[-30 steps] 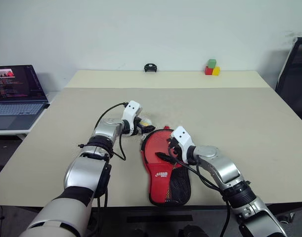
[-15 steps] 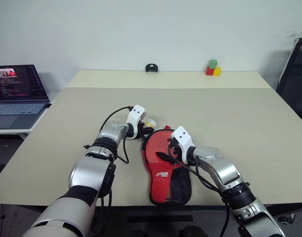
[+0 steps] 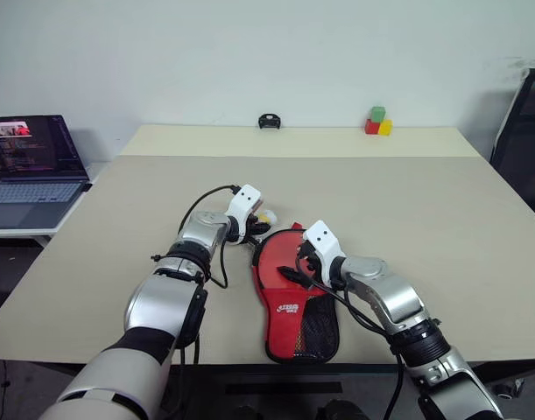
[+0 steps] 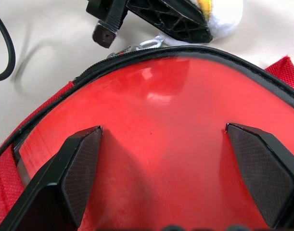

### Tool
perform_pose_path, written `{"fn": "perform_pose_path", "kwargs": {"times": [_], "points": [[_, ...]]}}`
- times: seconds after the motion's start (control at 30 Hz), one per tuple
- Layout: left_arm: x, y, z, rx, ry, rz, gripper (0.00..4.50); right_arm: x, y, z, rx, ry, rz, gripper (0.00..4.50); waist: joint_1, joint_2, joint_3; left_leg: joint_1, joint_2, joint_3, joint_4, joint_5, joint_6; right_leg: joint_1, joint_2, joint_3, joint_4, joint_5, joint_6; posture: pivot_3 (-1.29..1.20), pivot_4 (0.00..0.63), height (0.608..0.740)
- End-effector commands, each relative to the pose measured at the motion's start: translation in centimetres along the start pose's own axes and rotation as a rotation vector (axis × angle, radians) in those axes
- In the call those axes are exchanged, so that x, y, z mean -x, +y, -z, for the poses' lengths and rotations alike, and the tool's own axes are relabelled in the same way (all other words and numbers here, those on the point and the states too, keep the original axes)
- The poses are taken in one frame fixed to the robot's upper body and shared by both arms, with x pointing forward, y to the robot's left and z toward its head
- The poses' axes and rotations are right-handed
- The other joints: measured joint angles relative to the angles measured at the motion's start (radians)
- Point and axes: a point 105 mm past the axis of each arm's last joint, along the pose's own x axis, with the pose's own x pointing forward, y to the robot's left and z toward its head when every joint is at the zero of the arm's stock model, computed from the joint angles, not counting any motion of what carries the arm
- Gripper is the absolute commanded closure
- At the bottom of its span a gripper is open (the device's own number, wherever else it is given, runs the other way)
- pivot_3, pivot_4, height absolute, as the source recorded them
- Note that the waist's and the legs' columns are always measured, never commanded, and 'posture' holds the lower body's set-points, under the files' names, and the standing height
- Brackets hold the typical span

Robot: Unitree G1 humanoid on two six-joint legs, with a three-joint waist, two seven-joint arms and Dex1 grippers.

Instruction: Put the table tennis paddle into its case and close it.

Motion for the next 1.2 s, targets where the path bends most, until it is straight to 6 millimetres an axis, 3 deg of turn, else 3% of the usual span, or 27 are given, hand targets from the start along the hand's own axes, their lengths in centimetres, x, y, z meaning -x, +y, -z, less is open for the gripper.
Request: {"fn": "perform_pose_path", "kwargs": {"times": [0.03, 0.37, 0.6, 0.73, 0.93, 1.2], "points": [[0.0, 0.4, -2.6, -0.078, -0.054, -0.049, 4.18, 0.0, -0.1, 4.3, -0.076, 0.157, 0.014, 0.00, 0.000, 0.000, 0.000, 0.000, 0.000, 0.000, 0.000, 0.000, 0.000, 0.000, 0.000, 0.000, 0.000, 0.000, 0.000, 0.00, 0.150, 0.740], [-1.7, -1.3, -5.1, -0.206, -0.084, -0.104, 4.18, 0.8, -0.6, 7.1, -0.100, 0.227, 0.059, 0.00, 0.009, -0.002, -0.005, 0.000, -0.001, -0.001, 0.000, 0.000, 0.000, 0.002, 0.000, -0.002, 0.000, 0.000, 0.001, 0.00, 0.150, 0.740], [-1.6, -0.9, -7.6, -0.291, -0.125, -0.214, 4.18, 1.4, 0.1, 8.0, -0.149, 0.232, 0.080, 0.00, 0.010, -0.002, -0.006, 0.002, -0.002, -0.003, 0.000, 0.000, 0.000, 0.005, -0.001, -0.003, -0.001, 0.000, 0.001, 0.00, 0.150, 0.740], [-1.4, -0.7, -8.8, -0.339, -0.144, -0.255, 4.18, 1.4, 1.1, 8.2, -0.166, 0.230, 0.084, 0.00, 0.010, -0.002, -0.006, 0.012, -0.002, -0.003, -0.001, 0.000, 0.000, 0.015, -0.001, -0.005, -0.004, 0.000, 0.001, 0.00, 0.150, 0.740], [-3.1, -4.4, -11.2, -0.424, -0.196, -0.215, 4.18, 1.5, 2.1, 8.4, -0.209, 0.226, 0.101, 0.00, 0.011, -0.002, -0.006, 0.015, -0.002, -0.005, -0.002, 0.000, 0.000, 0.021, 0.000, -0.007, -0.007, 0.000, 0.002, 0.00, 0.150, 0.740], [-5.1, -10.9, -13.4, -0.594, -0.250, -0.103, 4.18, 1.4, 3.6, 8.8, -0.266, 0.225, 0.123, 0.00, 0.012, -0.002, -0.006, 0.015, -0.002, -0.006, -0.003, 0.000, 0.000, 0.021, 0.000, -0.007, -0.009, 0.000, 0.002, 0.00, 0.150, 0.740]]}}
